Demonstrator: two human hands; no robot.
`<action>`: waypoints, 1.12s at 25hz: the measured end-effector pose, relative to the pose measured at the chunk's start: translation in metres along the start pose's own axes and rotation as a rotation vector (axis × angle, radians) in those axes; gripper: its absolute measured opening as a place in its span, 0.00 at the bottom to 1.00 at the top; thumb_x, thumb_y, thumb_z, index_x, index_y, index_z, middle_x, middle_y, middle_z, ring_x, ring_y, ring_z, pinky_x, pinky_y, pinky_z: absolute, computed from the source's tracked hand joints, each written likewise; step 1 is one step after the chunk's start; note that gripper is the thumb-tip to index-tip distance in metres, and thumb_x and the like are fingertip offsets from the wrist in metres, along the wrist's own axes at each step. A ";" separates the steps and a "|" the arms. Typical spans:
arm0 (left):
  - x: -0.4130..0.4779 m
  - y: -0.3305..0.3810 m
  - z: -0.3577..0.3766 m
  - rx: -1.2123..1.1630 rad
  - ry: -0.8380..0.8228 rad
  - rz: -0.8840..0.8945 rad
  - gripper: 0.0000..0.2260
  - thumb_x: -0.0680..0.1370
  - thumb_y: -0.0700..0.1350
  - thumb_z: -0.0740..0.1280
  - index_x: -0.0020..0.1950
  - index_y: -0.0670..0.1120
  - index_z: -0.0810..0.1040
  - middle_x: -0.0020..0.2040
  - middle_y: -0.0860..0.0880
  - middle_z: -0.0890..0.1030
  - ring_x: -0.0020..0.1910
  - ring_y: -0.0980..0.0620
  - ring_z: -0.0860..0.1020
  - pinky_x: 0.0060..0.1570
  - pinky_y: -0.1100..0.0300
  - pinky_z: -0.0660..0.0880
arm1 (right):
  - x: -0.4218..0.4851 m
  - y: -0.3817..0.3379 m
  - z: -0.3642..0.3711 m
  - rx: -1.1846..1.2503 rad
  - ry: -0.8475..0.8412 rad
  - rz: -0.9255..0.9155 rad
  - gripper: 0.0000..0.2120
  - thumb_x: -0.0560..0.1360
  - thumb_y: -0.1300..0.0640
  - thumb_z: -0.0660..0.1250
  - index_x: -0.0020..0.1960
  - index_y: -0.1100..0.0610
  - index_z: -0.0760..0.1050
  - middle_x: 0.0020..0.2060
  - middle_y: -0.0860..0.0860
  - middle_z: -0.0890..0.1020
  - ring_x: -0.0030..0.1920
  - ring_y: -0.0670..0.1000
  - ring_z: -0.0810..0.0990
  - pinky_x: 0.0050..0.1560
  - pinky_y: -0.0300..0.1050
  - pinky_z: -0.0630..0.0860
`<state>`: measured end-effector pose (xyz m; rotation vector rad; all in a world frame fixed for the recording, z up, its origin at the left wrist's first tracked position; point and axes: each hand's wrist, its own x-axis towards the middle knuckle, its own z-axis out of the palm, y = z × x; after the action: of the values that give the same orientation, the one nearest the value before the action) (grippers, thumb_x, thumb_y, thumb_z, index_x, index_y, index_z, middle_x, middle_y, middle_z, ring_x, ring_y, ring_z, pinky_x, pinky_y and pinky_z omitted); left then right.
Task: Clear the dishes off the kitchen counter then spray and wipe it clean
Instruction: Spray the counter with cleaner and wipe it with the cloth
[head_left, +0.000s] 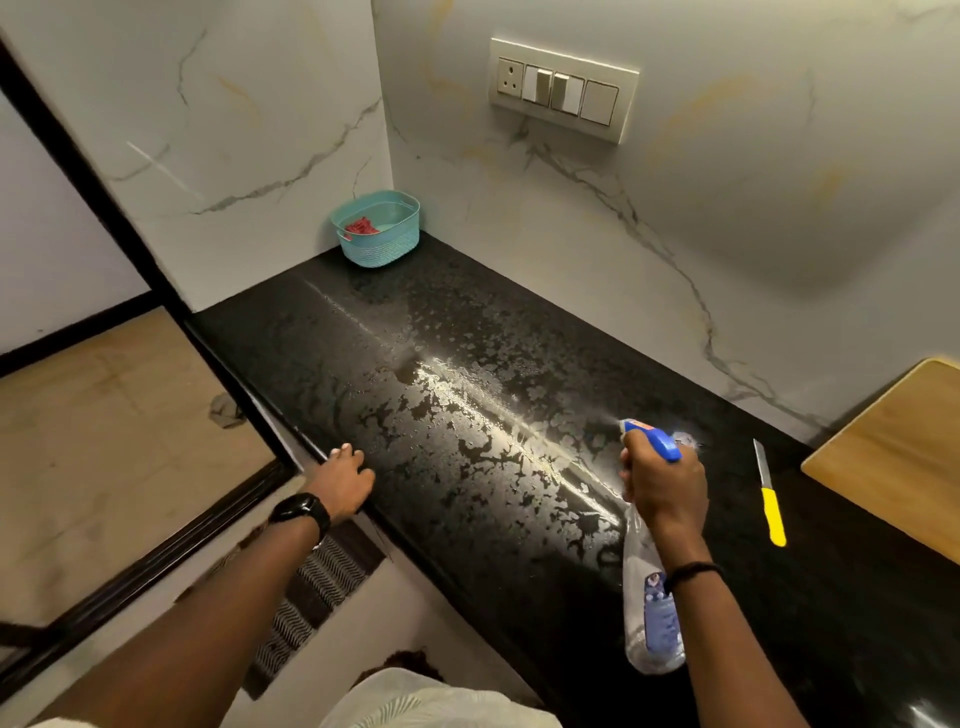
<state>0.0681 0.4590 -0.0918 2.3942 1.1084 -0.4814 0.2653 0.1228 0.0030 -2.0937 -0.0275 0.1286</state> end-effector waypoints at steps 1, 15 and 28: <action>-0.014 0.010 0.008 -0.029 -0.004 -0.013 0.22 0.84 0.44 0.55 0.77 0.35 0.64 0.79 0.36 0.60 0.78 0.38 0.58 0.76 0.47 0.58 | -0.005 -0.001 -0.002 -0.003 -0.020 -0.032 0.20 0.73 0.42 0.63 0.33 0.55 0.82 0.27 0.52 0.83 0.30 0.59 0.83 0.37 0.56 0.82; -0.074 0.035 0.035 0.193 -0.048 -0.015 0.18 0.82 0.50 0.56 0.65 0.43 0.76 0.70 0.43 0.74 0.70 0.41 0.71 0.73 0.43 0.63 | -0.060 0.000 0.006 -0.134 -0.263 -0.368 0.25 0.71 0.36 0.58 0.32 0.57 0.76 0.27 0.54 0.79 0.27 0.57 0.76 0.27 0.48 0.72; -0.037 0.055 -0.024 -0.339 -0.297 -0.158 0.37 0.83 0.66 0.44 0.79 0.38 0.64 0.73 0.40 0.72 0.71 0.40 0.72 0.74 0.46 0.66 | -0.093 0.000 0.044 -0.459 -0.443 -0.666 0.21 0.76 0.36 0.57 0.34 0.50 0.69 0.28 0.45 0.74 0.27 0.44 0.69 0.31 0.40 0.73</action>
<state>0.0908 0.4179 -0.0395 1.8841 1.1440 -0.6234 0.1683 0.1536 -0.0111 -2.3455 -1.0960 0.1882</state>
